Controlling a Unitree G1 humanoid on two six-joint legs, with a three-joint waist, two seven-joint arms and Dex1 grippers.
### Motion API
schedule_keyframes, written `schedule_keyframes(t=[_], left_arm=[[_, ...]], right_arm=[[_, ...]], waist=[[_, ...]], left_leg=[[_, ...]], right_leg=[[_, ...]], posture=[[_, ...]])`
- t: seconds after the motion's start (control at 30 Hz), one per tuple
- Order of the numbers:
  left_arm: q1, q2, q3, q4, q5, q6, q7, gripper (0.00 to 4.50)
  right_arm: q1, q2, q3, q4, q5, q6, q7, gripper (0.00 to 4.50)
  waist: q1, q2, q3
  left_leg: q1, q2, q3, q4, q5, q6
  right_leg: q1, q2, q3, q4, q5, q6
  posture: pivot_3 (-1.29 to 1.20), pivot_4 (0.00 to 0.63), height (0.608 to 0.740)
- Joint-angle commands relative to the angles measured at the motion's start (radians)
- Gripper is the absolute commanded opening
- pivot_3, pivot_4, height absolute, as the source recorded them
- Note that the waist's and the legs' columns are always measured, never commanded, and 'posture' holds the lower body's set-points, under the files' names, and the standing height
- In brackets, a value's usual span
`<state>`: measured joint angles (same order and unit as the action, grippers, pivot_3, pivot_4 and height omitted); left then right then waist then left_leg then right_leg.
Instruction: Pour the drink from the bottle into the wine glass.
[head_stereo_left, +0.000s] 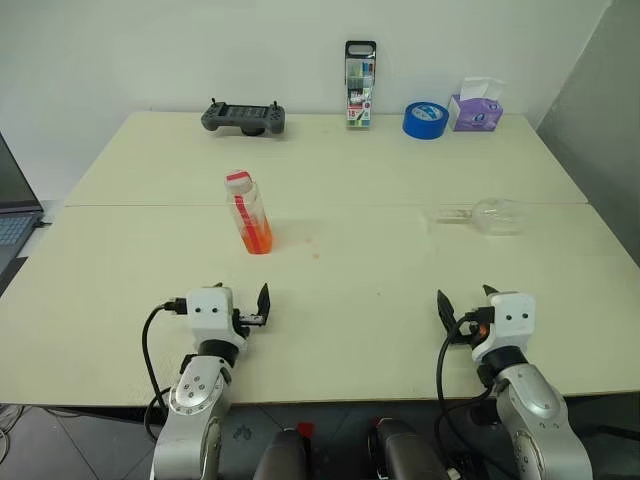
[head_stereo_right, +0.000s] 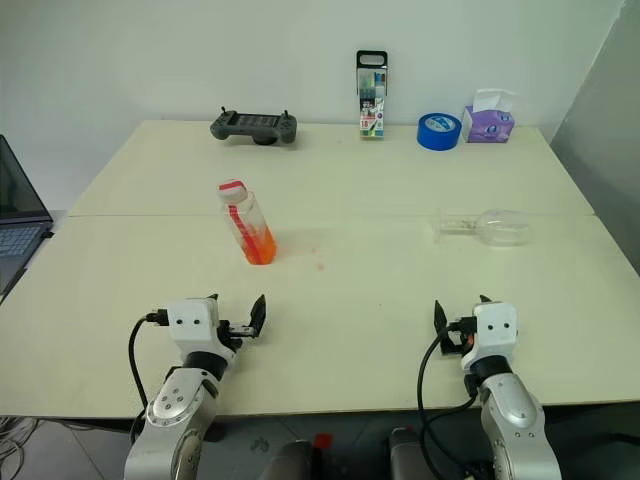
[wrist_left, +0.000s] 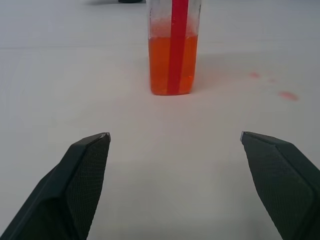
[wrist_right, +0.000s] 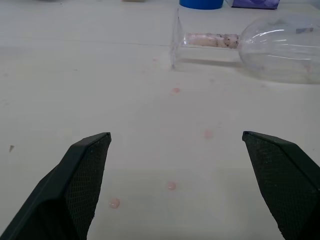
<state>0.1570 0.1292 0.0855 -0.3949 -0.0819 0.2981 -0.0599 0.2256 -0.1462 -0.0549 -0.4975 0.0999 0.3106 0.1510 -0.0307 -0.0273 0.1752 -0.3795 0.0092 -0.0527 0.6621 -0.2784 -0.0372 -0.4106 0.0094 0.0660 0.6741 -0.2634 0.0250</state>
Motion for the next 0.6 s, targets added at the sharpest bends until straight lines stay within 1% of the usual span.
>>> schedule_keyframes(t=[0.03, 0.13, 0.27, 0.43, 0.6], left_arm=[[0.005, 0.011, -0.001, -0.035, 0.036, -0.028, 0.012, 4.47], [0.011, -0.002, -0.005, -0.031, 0.017, -0.046, -0.002, 4.47], [0.009, -0.027, -0.012, -0.024, 0.040, -0.044, 0.033, 4.47], [-0.035, -0.022, -0.057, -0.019, 0.076, -0.054, 0.028, 4.47], [-0.159, -0.050, -0.042, 0.046, 0.065, -0.021, 0.062, 4.47]], right_arm=[[0.001, 0.002, 0.000, -0.038, 0.002, -0.028, -0.002, 4.50], [0.005, 0.001, -0.001, -0.040, 0.001, -0.030, -0.003, 4.50], [0.002, -0.023, 0.010, -0.049, -0.007, -0.027, 0.018, 4.50], [-0.068, -0.099, 0.080, -0.113, 0.096, 0.058, 0.165, 4.50], [-0.315, -0.185, 0.142, -0.119, 0.233, 0.232, 0.313, 4.50]], waist=[[0.000, 0.000, 0.000], [0.000, 0.000, 0.000], [0.000, 0.000, 0.000], [-0.001, 0.000, 0.000], [-0.001, -0.001, 0.001]], left_leg=[[0.000, 0.000, 0.000, 0.000, 0.000, 0.000], [0.000, 0.000, 0.000, 0.000, 0.000, 0.000], [0.000, 0.000, 0.000, 0.000, 0.000, 0.000], [0.000, 0.000, 0.000, 0.000, 0.000, 0.000], [0.000, 0.000, 0.000, 0.001, 0.000, 0.000]], right_leg=[[0.000, 0.000, 0.000, 0.000, 0.000, 0.000], [0.000, 0.000, 0.000, 0.000, 0.000, 0.000], [0.000, 0.000, 0.000, 0.000, 0.000, 0.000], [0.000, 0.001, 0.000, 0.000, 0.000, 0.000], [0.001, 0.003, -0.001, 0.001, 0.001, 0.001]], posture=[[0.00, 0.150, 0.740], [0.00, 0.150, 0.740], [0.00, 0.150, 0.740], [0.00, 0.150, 0.740], [0.00, 0.150, 0.740]])
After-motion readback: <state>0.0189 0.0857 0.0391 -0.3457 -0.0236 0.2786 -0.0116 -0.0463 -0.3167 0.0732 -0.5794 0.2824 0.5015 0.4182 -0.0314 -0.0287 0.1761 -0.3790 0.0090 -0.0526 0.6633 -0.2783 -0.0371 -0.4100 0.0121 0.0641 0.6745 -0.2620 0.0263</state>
